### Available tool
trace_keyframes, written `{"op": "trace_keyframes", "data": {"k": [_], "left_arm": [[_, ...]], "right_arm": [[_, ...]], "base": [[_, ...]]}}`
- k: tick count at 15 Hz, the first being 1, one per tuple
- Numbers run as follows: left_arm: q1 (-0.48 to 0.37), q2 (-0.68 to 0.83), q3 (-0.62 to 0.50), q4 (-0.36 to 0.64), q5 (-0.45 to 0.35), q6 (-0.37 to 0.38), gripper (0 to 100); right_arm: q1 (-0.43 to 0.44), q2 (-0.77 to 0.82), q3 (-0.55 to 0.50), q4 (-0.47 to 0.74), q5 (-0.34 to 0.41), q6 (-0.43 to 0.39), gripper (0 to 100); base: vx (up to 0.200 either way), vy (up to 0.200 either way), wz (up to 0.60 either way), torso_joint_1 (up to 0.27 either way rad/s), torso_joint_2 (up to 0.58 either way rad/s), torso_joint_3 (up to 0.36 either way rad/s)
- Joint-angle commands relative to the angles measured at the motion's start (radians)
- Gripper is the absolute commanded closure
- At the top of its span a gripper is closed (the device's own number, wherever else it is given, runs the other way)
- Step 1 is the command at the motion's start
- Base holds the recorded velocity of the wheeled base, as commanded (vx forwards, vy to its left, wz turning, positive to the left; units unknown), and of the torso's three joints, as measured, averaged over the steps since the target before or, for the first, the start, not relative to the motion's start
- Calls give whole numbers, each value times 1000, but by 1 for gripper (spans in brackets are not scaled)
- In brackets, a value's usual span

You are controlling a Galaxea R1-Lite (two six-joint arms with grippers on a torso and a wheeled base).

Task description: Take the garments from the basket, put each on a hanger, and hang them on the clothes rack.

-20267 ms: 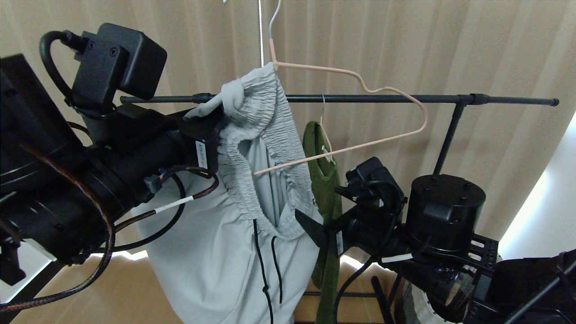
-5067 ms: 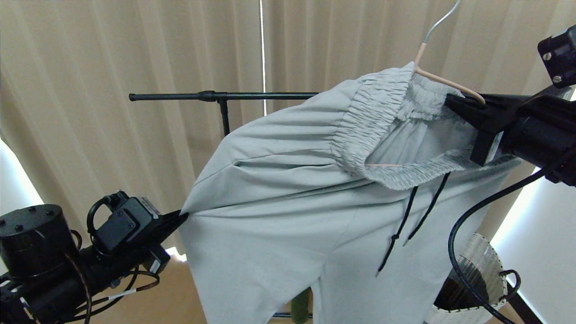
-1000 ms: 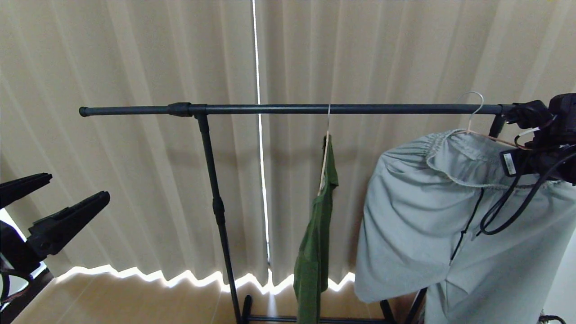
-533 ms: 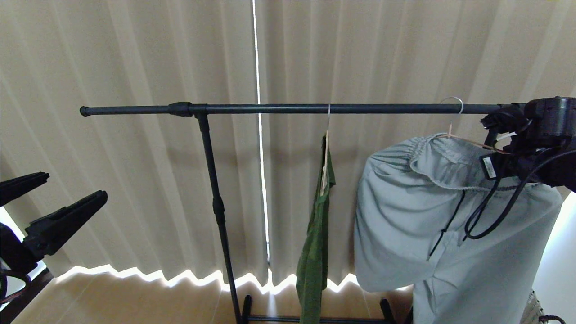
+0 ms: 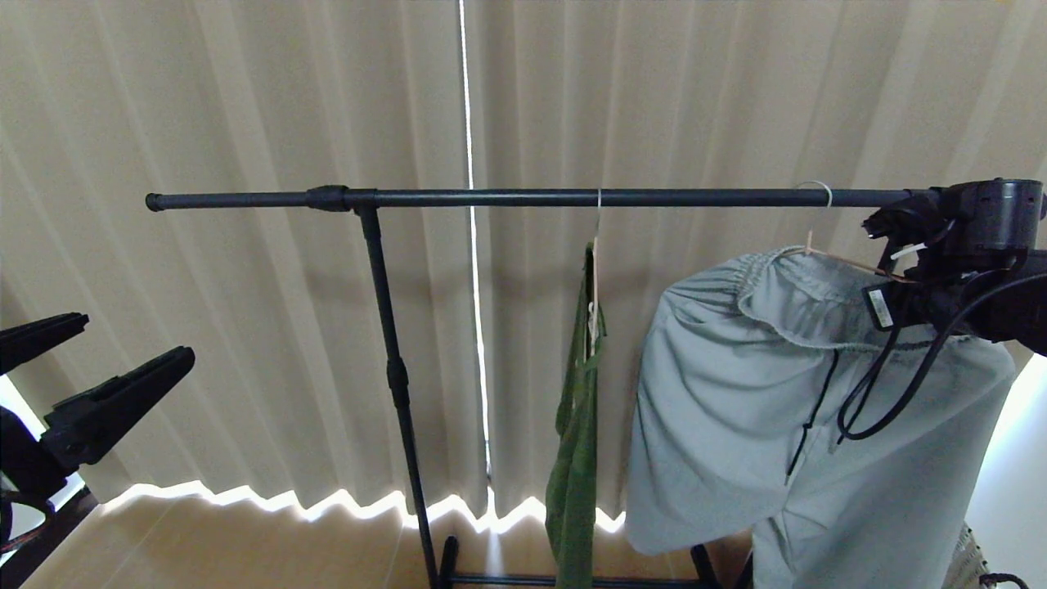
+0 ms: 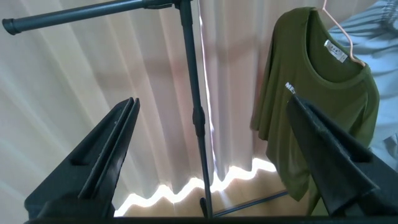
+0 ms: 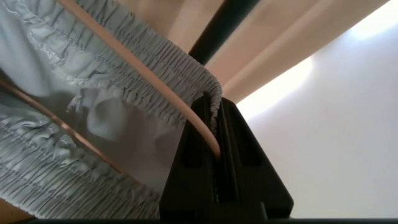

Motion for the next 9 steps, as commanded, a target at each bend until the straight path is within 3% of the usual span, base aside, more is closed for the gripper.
{"op": "trace_keyframes", "data": {"k": [1,9], "left_arm": [[0,3,0,0,0,0,0],[2,2,0,0,0,0,0]], "right_arm": [[2,1,0,1,0,0,100],[22,16,-3,1,-2,0,100]], "base": [[0,0,0,0,0,0],[0,0,0,0,0,0]]}}
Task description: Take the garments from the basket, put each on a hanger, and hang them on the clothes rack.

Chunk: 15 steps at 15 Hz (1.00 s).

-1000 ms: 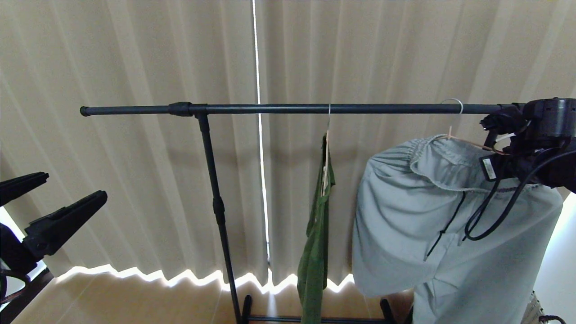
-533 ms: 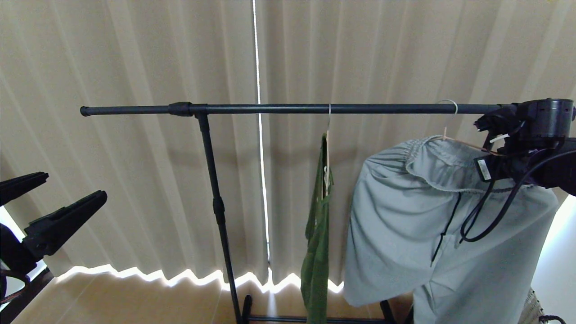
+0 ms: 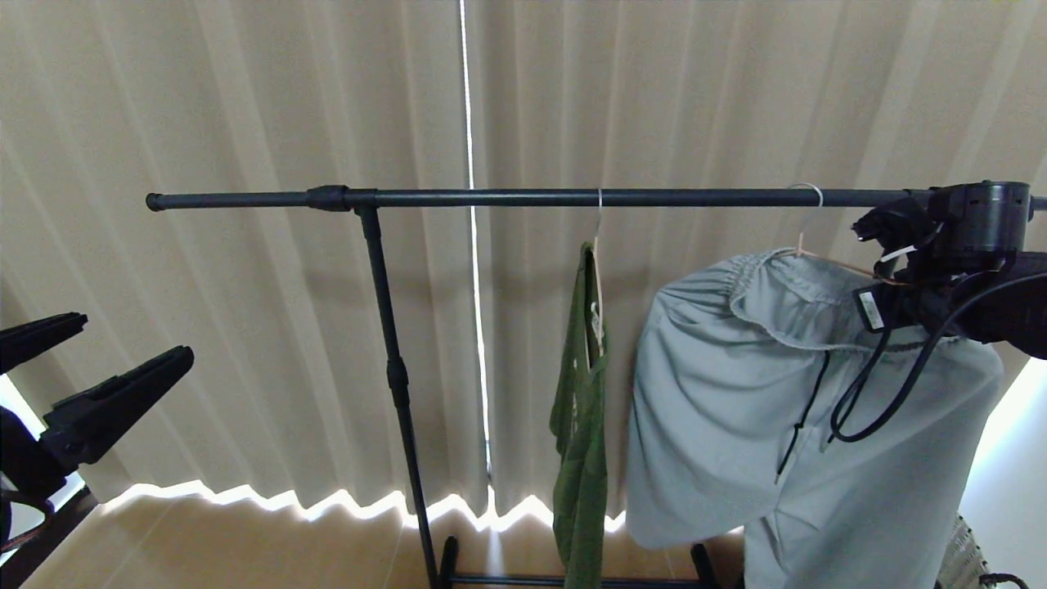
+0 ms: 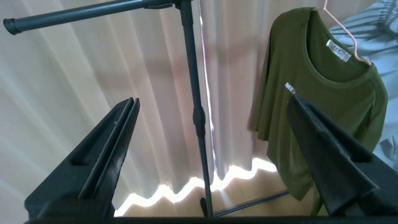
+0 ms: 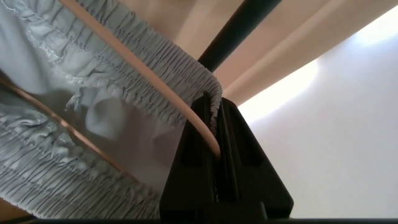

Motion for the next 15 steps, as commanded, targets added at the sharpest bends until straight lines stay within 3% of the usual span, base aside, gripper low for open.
{"op": "trace_keyframes", "data": {"k": [1,2,3,8,11,13,15], "left_arm": [[0,2,0,-1,0,0,0],[0,2,0,-1,0,0,0],[0,2,0,-1,0,0,0],[0,2,0,-1,0,0,0],[3,2,0,-1,0,0,0],[3,3,0,-1,0,0,0],[3,2,0,-1,1,0,0]], "right_arm": [[5,9,0,-1,0,0,100],[7,15,0,-1,0,0,100],[8,18,-2,-2,-1,0,0],[19,15,4,-53,8,27,0],[45,-41,69,-136,14,37,0],[62,-140,152,-148,61,46,0],[73,-227,233,-148,172,47,0]], "base": [[0,0,0,0,0,0],[0,0,0,0,0,0],[0,0,0,0,0,0],[0,0,0,0,0,0],[0,0,0,0,0,0],[0,0,0,0,0,0],[0,0,0,0,0,0]]}}
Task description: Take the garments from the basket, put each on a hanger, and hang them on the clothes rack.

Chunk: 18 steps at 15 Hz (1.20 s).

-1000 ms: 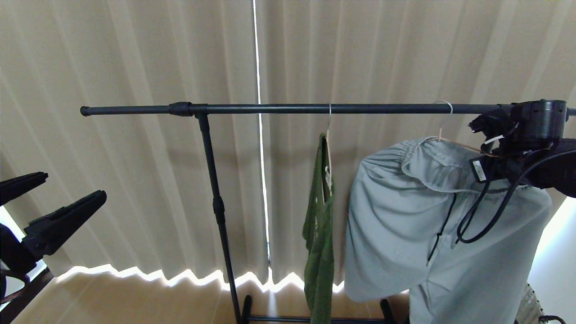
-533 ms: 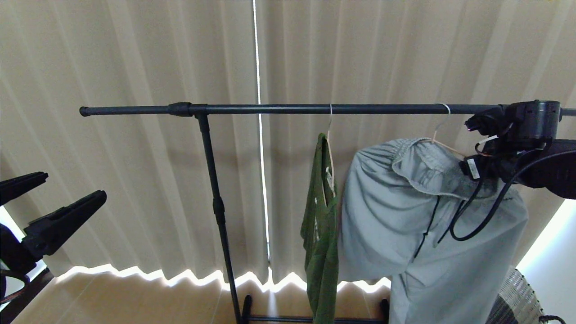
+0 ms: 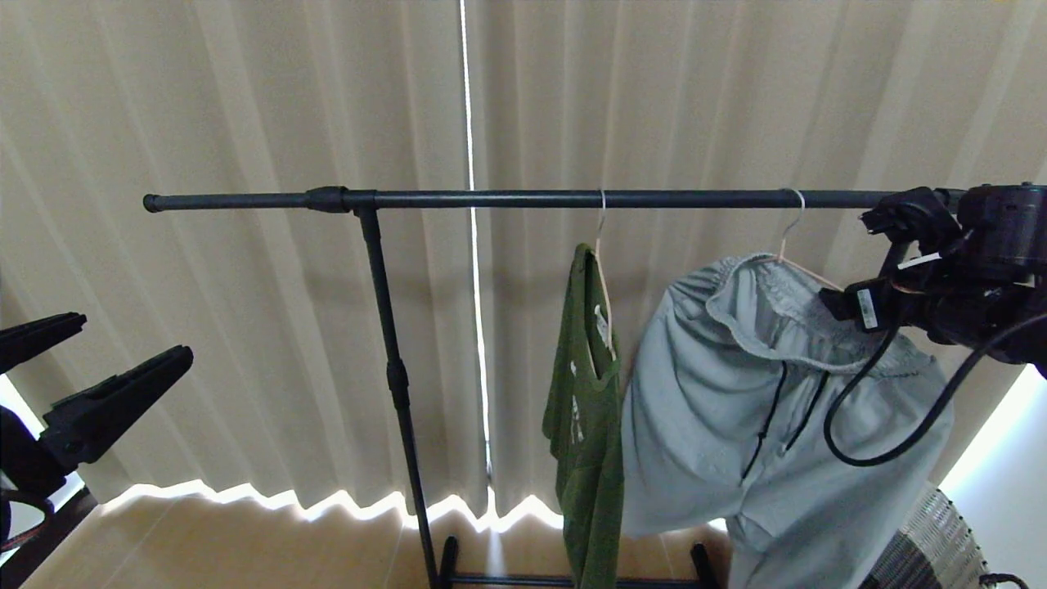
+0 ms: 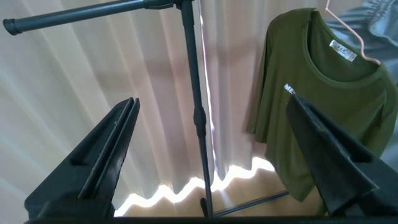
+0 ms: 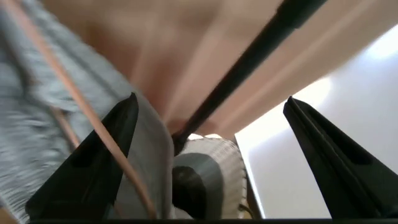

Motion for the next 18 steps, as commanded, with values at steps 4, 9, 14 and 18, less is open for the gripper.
{"op": "trace_keyframes", "data": {"k": [4,9,14,18], "left_arm": [[0,-1,4,-1,1,0,0],[2,0,8,-1,1,0,0],[20,-34,49,2,12,-2,0],[152,-192,189,6,42,-5,0]], "right_arm": [[12,-98,108,-75,161,5,0],[12,-135,157,-163,242,28,0],[12,-411,341,-180,343,42,0],[12,-694,562,-170,371,37,0]], "base": [[0,0,0,0,0,0],[0,0,0,0,0,0],[0,0,0,0,0,0],[0,0,0,0,0,0]]}}
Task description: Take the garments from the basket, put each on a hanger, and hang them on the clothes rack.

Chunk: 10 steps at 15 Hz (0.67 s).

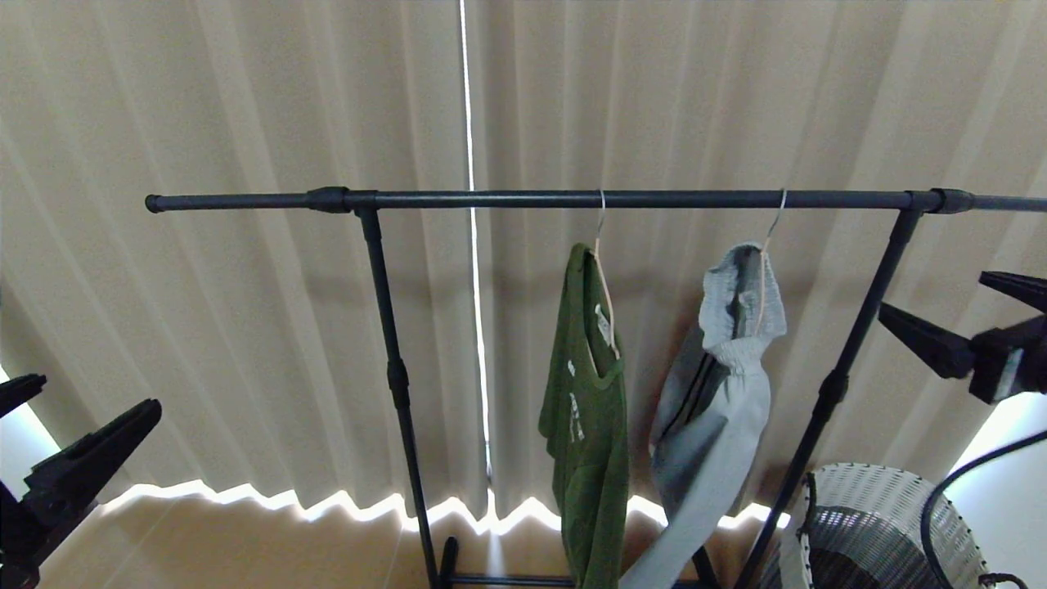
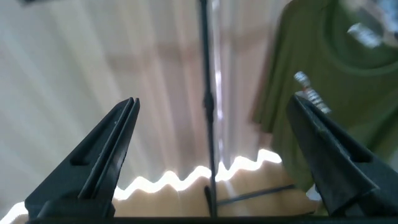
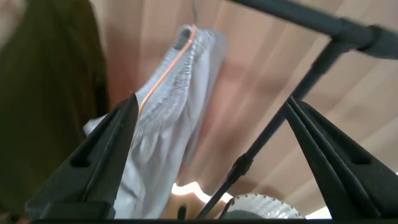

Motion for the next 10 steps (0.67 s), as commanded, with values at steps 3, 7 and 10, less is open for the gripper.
{"op": "trace_keyframes", "data": {"k": [3,7,10], "left_arm": [[149,-273,130,77,46,2,0],[181,-546,108,424,52,2,0],[180,-729,141,610,50,3,0]], "right_arm": [[0,-375,320,15,10,-4,0],[-9,-626,452,191,-12,1,0],[-9,-879,451,475,-71,12,0]], "base": [[0,0,0,0,0,0],[0,0,0,0,0,0],[0,0,0,0,0,0]]}}
